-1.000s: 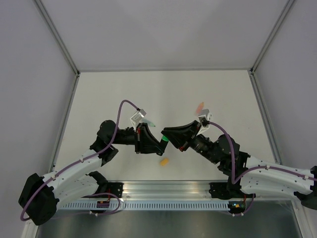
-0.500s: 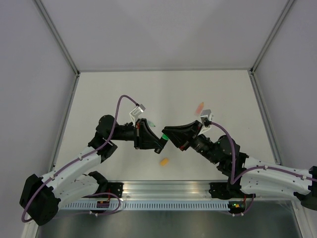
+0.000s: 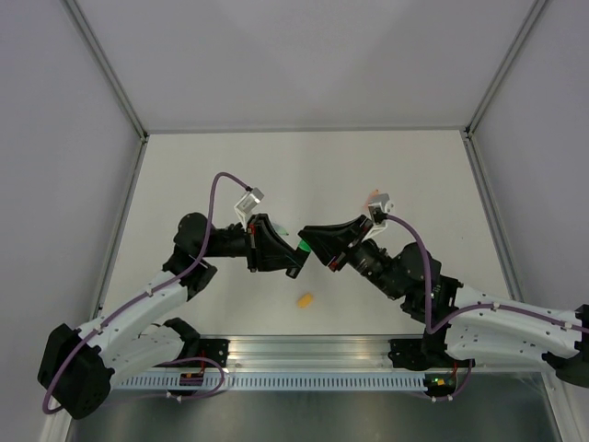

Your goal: Insert the pens into the pen caps

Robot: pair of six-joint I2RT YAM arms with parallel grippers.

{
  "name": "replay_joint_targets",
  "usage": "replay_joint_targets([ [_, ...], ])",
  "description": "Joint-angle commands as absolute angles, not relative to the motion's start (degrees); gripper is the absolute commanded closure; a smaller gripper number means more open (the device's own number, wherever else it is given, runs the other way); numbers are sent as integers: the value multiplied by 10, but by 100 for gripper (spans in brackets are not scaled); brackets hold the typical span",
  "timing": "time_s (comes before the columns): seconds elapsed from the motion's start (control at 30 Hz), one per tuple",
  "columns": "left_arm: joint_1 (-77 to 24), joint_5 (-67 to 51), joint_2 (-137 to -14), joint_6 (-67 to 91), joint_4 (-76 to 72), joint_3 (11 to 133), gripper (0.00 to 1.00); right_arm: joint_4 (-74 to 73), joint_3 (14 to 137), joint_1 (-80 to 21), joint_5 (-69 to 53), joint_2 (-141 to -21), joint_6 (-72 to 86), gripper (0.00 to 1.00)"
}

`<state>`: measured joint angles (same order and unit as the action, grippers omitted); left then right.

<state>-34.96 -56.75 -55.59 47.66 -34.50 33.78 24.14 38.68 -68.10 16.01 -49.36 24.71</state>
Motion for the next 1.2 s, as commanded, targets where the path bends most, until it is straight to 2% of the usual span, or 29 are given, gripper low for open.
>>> replay_joint_targets([
  [0.0, -329, -446, -553, 487, -416, 349, 98, 108, 407, -714, 114, -533, 237, 96],
  [0.1, -329, -469, -563, 471, -407, 341, 98, 102, 438, -714, 135, -552, 222, 89],
  [0.17, -329, -479, -568, 463, -408, 331, 98, 91, 466, -714, 147, -561, 212, 87],
  [0.23, -328, -482, -566, 454, -407, 323, 98, 78, 490, -714, 153, -574, 206, 91],
  [0.27, -329, -483, -564, 451, -405, 317, 98, 76, 496, -714, 153, -576, 205, 96],
  [0.37, -329, -478, -555, 440, -403, 308, 98, 65, 507, -714, 137, -582, 206, 100],
  [0.77, -329, -506, -566, 487, -481, 300, 98, 68, 453, -713, 82, -526, 193, 99],
  [0.83, -329, -514, -566, 494, -492, 300, 98, 58, 456, -714, 78, -525, 187, 93],
  [0.87, -329, -516, -566, 494, -492, 299, 98, 55, 458, -713, 79, -524, 185, 85],
  [0.93, -329, -519, -566, 491, -490, 299, 98, 49, 461, -714, 83, -522, 182, 80],
  [0.97, -329, -519, -566, 490, -490, 299, 98, 47, 463, -713, 88, -519, 180, 73],
  [1.17, -330, -536, -574, 492, -498, 298, 98, 44, 479, -714, 102, -518, 174, 56],
])
